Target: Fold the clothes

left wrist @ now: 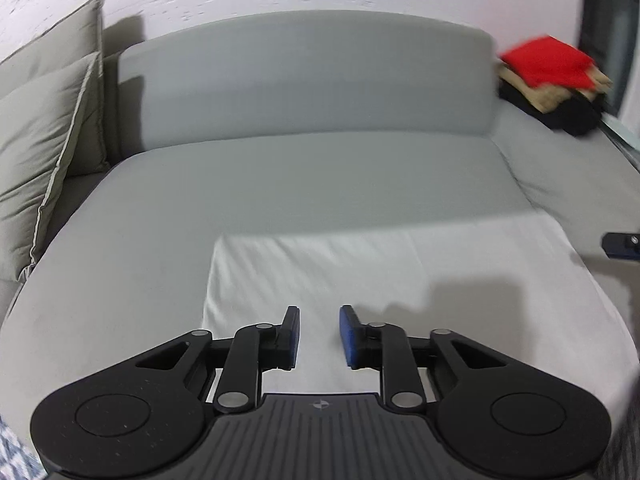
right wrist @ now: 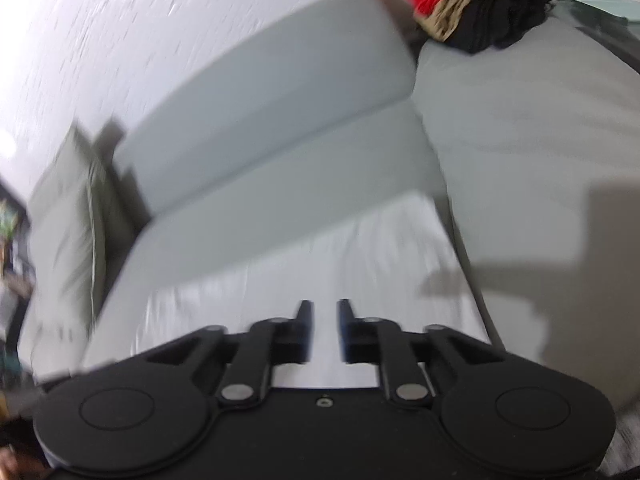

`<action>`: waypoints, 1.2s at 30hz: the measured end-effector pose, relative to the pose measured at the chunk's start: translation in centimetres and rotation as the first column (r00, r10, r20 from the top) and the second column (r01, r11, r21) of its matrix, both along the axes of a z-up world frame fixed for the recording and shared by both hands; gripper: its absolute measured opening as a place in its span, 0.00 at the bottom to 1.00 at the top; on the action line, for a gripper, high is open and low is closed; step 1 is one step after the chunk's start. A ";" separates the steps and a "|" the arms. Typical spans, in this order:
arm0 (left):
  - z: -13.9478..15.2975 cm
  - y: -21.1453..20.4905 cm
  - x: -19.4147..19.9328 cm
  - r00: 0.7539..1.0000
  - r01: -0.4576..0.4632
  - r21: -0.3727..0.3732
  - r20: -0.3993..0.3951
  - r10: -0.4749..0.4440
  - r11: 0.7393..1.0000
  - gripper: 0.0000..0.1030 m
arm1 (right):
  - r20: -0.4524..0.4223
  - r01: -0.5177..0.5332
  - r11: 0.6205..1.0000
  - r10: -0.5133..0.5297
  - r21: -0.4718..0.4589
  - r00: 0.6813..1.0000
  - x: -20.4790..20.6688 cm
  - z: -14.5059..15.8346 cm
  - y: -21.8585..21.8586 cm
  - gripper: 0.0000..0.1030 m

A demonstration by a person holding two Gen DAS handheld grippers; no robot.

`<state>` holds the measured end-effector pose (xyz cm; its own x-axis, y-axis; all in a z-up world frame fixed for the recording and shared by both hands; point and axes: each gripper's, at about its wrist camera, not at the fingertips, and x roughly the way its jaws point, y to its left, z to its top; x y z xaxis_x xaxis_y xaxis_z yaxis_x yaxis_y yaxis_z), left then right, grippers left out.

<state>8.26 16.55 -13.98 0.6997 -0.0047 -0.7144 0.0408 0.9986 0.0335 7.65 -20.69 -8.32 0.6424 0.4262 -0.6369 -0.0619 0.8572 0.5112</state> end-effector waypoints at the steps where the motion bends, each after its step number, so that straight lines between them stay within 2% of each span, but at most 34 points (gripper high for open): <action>1: -0.4 -0.2 0.7 1.000 -0.005 0.004 0.007 0.005 1.000 0.15 | 0.009 0.032 0.999 -0.032 0.015 0.999 1.1 -0.5 0.1 0.12; 4: -1.8 -0.6 3.0 1.000 -0.018 0.014 0.006 0.017 1.000 0.15 | 0.011 0.093 0.994 -0.094 0.052 0.996 4.5 -2.4 0.5 0.13; 9: -5.0 -0.5 6.4 1.000 -0.014 0.049 -0.024 0.015 0.999 0.15 | -0.064 0.011 0.994 -0.004 0.113 0.998 8.7 -6.4 2.4 0.16; 11: -6.0 0.6 7.8 0.996 -0.082 0.072 -0.012 0.083 0.994 0.20 | -0.064 -0.035 0.993 0.043 0.117 0.997 9.8 -7.9 3.2 0.22; 13: -7.0 1.8 9.1 0.985 -0.174 0.119 0.003 0.175 0.977 0.24 | -0.043 -0.035 0.993 0.040 0.109 0.998 10.4 -9.2 3.1 0.22; 14: -7.6 2.5 9.7 0.973 -0.230 0.157 0.013 0.231 0.960 0.17 | -0.014 -0.007 0.995 0.008 0.100 1.000 10.5 -9.7 2.6 0.20; 16: -8.3 3.6 10.4 0.956 -0.293 0.207 0.051 0.288 0.934 0.22 | 0.037 0.094 0.994 -0.096 0.047 0.995 10.6 -10.3 1.0 0.09; 17: -8.5 4.0 10.7 0.942 -0.335 0.250 0.070 0.328 0.908 0.22 | 0.052 0.147 0.988 -0.149 0.039 0.987 10.7 -10.6 0.0 0.01; 19: -8.4 5.3 10.7 0.915 -0.402 0.244 0.063 0.400 0.882 0.22 | 0.010 0.280 0.954 -0.282 0.109 0.959 10.7 -11.3 -2.9 0.00; 21: -8.2 6.7 10.7 0.882 -0.467 0.238 0.055 0.468 0.852 0.22 | -0.027 0.388 0.917 -0.387 0.090 0.921 10.6 -11.8 -5.0 0.00; 22: -8.2 7.3 10.8 0.863 -0.499 0.235 0.051 0.502 0.834 0.22 | -0.041 0.413 0.908 -0.411 0.073 0.911 10.5 -11.8 -5.6 0.00; 24: -8.0 8.6 10.8 0.823 -0.559 0.230 0.043 0.566 0.797 0.21 | -0.021 0.378 0.926 -0.377 0.018 0.926 10.3 -11.0 -5.0 0.00; 25: -7.4 9.2 10.0 0.810 -0.578 0.217 0.037 0.585 0.787 0.21 | -0.012 0.359 0.933 -0.360 -0.010 0.933 10.2 -10.6 -4.7 0.00; 27: -6.2 10.5 8.6 0.783 -0.614 0.191 0.023 0.622 0.766 0.21 | 0.011 0.357 0.933 -0.357 -0.033 0.934 9.2 -9.4 -4.4 0.06; 28: -5.5 11.1 7.8 0.769 -0.631 0.178 0.016 0.639 0.755 0.21 | 0.022 0.365 0.930 -0.365 -0.030 0.931 8.5 -8.7 -4.5 0.14; 29: -4.8 11.4 6.9 0.767 -0.636 0.155 0.016 0.642 0.756 0.21 | 0.030 0.372 0.928 -0.371 -0.012 0.928 7.6 -7.8 -4.9 0.21; 31: -3.3 11.6 5.0 0.772 -0.633 0.105 0.016 0.635 0.767 0.21 | 0.041 0.369 0.929 -0.369 0.016 0.928 5.6 -6.2 -5.6 0.25; 33: -2.3 11.2 2.6 0.804 -0.593 0.056 0.005 0.594 0.803 0.22 | 0.044 0.357 0.933 -0.358 0.035 0.933 3.5 -4.7 -6.3 0.31; 36: -1.4 9.1 -1.3 0.876 -0.482 -0.037 -0.026 0.482 0.875 0.23 | 0.036 0.349 0.935 -0.351 0.055 0.936 -0.1 -2.8 -7.4 0.42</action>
<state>7.01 25.70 -15.41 0.6115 0.3006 -0.7319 -0.4457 0.8952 -0.0047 7.58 -28.05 -11.16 0.7836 0.1981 -0.5888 0.2141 0.8036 0.5553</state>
